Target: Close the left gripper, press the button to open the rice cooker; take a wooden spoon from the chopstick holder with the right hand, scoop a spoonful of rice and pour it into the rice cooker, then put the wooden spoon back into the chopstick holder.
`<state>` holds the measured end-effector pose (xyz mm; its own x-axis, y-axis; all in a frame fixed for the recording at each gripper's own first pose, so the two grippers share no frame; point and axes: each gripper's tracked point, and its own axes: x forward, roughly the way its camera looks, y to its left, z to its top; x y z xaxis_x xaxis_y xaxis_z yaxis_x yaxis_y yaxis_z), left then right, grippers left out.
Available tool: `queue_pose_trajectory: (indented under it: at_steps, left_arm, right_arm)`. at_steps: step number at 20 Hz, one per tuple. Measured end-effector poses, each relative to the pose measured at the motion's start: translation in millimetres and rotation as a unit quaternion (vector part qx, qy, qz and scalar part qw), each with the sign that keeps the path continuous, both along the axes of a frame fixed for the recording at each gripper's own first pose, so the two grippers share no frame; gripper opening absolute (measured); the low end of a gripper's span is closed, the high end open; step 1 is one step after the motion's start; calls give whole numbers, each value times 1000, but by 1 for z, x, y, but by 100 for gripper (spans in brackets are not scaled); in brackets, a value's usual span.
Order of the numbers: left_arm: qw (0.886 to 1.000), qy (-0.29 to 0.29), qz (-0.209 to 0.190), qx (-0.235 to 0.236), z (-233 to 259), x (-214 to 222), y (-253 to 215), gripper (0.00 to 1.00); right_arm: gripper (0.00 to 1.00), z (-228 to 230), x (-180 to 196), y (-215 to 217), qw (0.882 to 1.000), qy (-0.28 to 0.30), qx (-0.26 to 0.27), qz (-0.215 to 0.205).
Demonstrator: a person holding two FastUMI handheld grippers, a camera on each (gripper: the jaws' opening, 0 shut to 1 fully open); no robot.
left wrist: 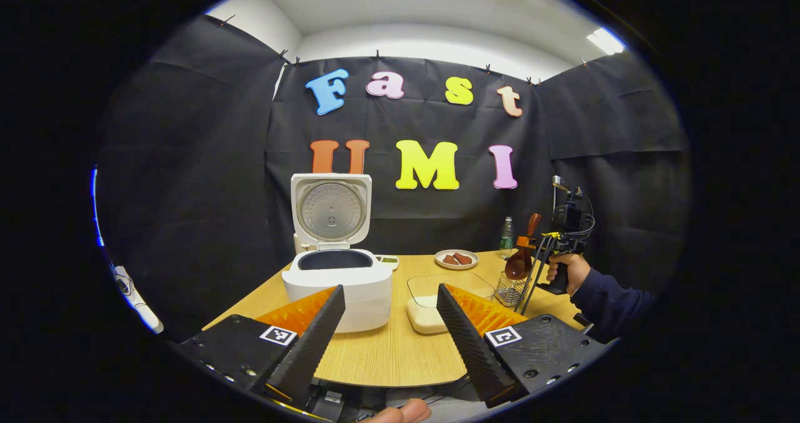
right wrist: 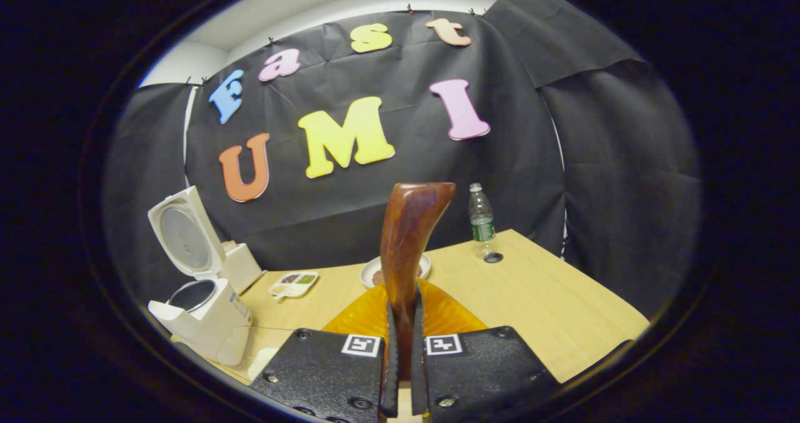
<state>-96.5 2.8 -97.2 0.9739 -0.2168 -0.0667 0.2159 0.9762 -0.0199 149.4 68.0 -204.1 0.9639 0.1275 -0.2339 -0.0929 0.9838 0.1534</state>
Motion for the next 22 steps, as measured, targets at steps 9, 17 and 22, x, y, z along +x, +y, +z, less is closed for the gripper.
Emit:
queue_pose_trajectory:
  at_steps: [9, 17, 22]
  left_arm:
    - [1000, 7, 28, 6, -8, -7, 22, 94]
    - [998, 21, 54, -13, -13, 0, 43, 94]
    - [998, 15, 62, -10, -12, 3, 44, 94]
  right_arm:
    - [13, 8, -27, 116, 994, -54, -50, 79]
    - [12, -45, -36, 165, 993, -40, -69, 91]
    - [12, -90, -41, 201, 991, 5, -74, 110]
